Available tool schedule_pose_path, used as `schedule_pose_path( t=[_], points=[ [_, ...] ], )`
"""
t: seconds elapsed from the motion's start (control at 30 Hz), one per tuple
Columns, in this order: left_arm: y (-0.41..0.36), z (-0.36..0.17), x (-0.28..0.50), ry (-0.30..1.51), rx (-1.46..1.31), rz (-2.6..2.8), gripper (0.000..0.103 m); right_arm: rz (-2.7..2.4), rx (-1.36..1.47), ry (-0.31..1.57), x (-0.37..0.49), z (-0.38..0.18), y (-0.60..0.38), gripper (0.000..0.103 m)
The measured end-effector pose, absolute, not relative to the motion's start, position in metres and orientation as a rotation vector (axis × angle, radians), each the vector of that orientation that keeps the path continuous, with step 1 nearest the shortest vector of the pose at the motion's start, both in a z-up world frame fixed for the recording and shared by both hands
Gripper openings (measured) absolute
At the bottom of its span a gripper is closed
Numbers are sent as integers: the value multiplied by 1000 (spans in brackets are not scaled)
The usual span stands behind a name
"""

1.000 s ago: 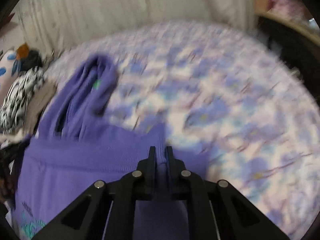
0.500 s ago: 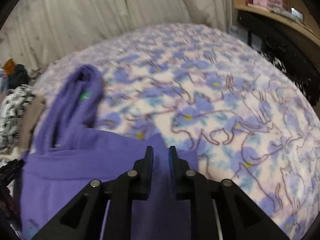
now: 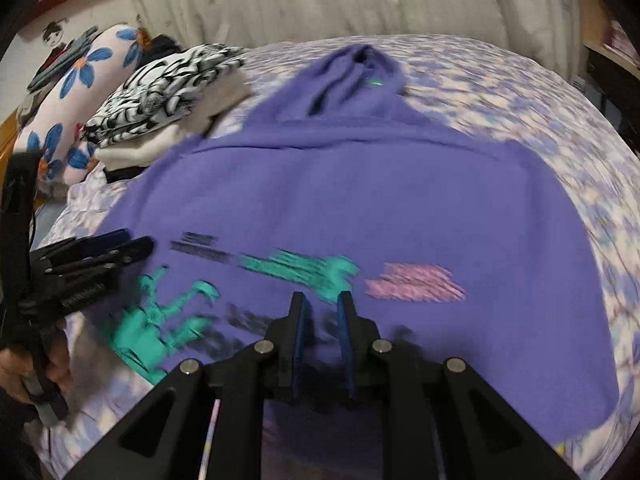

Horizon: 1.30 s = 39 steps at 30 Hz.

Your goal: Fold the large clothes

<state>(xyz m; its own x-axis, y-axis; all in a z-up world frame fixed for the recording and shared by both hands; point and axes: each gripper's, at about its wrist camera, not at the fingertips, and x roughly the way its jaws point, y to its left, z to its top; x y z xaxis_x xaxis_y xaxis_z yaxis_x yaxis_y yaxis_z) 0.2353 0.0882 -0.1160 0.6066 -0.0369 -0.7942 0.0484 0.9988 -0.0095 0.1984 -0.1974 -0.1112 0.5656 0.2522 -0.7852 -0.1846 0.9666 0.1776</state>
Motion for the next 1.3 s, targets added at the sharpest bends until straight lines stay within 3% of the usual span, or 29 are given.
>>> schedule_pose_path(
  t=[0.27, 0.7, 0.8, 0.87, 0.93, 1.3],
  points=[
    [142, -111, 225, 930, -78, 48, 49, 98, 267, 947, 180, -112, -301, 10],
    [145, -100, 212, 951, -100, 58, 49, 66, 292, 964, 163, -102, -297, 14],
    [150, -93, 205, 956, -117, 59, 52, 59, 294, 958, 154, -92, -302, 23],
    [156, -89, 196, 950, -132, 68, 59, 65, 321, 946, 145, -86, -308, 41],
    [162, -87, 187, 951, -157, 69, 60, 66, 343, 933, 136, -82, -312, 48],
    [158, -82, 184, 982, -66, 53, 61, 110, 328, 959, 151, -76, -301, 49]
  ],
)
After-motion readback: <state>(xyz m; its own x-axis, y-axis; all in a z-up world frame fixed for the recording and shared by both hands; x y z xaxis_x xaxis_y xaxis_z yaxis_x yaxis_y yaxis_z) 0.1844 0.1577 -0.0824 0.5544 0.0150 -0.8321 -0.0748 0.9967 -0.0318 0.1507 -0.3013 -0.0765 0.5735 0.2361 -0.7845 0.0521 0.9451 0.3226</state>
